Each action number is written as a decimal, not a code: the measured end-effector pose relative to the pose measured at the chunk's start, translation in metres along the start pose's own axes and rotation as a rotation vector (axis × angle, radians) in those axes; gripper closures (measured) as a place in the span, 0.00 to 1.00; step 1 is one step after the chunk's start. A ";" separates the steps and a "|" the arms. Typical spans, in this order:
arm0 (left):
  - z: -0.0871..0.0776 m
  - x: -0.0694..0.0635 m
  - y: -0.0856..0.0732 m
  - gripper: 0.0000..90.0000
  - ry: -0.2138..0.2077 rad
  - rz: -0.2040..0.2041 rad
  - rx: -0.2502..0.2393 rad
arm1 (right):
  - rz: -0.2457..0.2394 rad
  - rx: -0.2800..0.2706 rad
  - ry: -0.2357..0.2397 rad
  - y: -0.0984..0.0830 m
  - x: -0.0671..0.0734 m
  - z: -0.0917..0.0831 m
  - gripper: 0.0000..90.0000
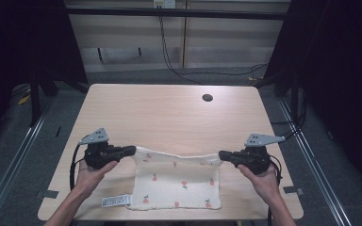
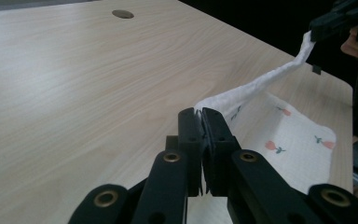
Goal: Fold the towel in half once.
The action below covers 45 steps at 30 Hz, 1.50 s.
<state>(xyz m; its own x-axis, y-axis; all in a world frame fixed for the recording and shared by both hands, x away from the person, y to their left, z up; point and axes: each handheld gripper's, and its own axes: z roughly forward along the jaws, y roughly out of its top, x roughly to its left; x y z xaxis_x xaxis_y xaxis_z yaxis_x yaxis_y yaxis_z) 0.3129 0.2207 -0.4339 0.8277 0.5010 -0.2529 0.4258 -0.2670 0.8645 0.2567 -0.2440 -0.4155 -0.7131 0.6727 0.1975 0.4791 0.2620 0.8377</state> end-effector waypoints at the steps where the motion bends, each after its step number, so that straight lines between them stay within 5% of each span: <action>1: 0.000 -0.001 -0.002 0.97 0.000 -0.003 0.005 | 0.003 -0.001 0.005 -0.002 0.001 0.000 0.99; 23: -0.007 -0.036 -0.026 0.97 -0.072 0.078 0.152 | -0.004 0.076 0.022 -0.035 0.025 -0.010 0.99; 33: -0.002 -0.041 -0.048 0.97 -0.118 0.055 0.188 | 0.024 0.113 0.041 -0.064 0.031 -0.009 0.99; 45: 0.012 -0.047 -0.065 0.96 -0.139 0.084 0.336 | -0.009 0.210 0.058 -0.076 0.037 -0.002 0.98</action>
<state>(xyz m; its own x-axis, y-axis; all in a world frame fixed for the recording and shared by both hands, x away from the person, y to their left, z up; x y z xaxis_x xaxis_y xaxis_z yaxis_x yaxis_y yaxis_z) 0.2509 0.2047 -0.4840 0.8968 0.3556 -0.2634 0.4313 -0.5695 0.6997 0.1925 -0.2408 -0.4708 -0.7431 0.6304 0.2246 0.5644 0.4100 0.7165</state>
